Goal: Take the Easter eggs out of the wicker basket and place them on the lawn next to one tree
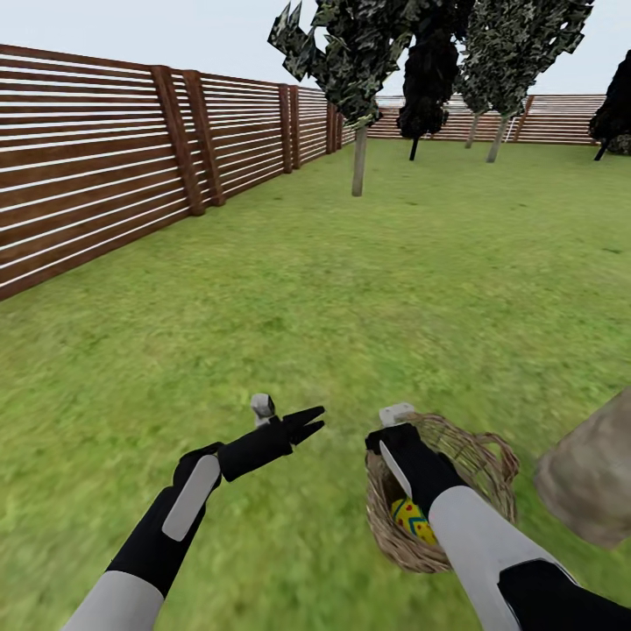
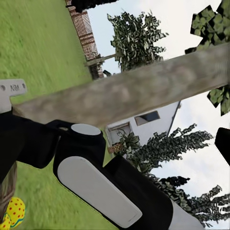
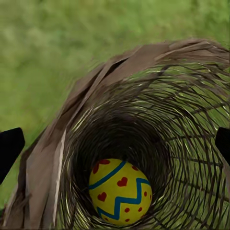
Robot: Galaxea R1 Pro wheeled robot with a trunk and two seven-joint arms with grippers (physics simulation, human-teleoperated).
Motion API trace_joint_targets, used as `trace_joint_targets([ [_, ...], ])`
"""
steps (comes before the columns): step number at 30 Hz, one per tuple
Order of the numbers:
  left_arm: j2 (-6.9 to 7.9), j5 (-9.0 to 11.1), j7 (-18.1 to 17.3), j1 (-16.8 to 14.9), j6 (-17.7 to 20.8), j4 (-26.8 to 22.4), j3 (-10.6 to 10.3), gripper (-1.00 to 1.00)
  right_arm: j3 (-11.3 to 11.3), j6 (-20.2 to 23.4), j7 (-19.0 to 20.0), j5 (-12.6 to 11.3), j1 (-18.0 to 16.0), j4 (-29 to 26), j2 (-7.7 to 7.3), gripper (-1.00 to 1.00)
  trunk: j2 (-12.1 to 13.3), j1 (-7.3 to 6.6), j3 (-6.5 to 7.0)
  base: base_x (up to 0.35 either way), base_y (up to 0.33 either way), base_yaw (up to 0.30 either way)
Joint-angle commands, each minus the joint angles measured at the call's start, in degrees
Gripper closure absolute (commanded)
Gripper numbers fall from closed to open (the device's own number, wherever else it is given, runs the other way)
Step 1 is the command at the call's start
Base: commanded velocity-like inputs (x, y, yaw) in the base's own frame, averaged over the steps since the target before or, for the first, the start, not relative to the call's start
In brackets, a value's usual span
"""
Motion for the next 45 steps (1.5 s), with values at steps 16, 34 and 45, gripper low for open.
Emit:
trace_joint_targets([
  [16, -0.25, 0.7, 0.0, 0.0, 0.2, 4.3, 3.7, -1.0, 0.2, 0.3, -0.2, 0.4, 0.0, 0.0, 0.19, -1.0, 0.0, 0.01, -0.05, 0.154, -0.086, 0.0],
  [34, -0.34, 0.7, -0.2, 0.0, 0.3, 4.6, 4.1, -1.0, 0.2, 0.6, -0.2, 0.4, 0.0, 0.0, 0.19, -1.0, 0.0, 0.01, -0.05, 0.012, -0.008, -0.218],
  [45, -0.29, 0.7, 0.0, 0.0, 0.3, 4.6, 4.1, -1.0, 0.2, 0.8, -0.2, 0.7, 0.0, 0.1, -0.03, -1.0, 0.0, 0.01, 0.09, 0.0, 0.0, -0.265],
])
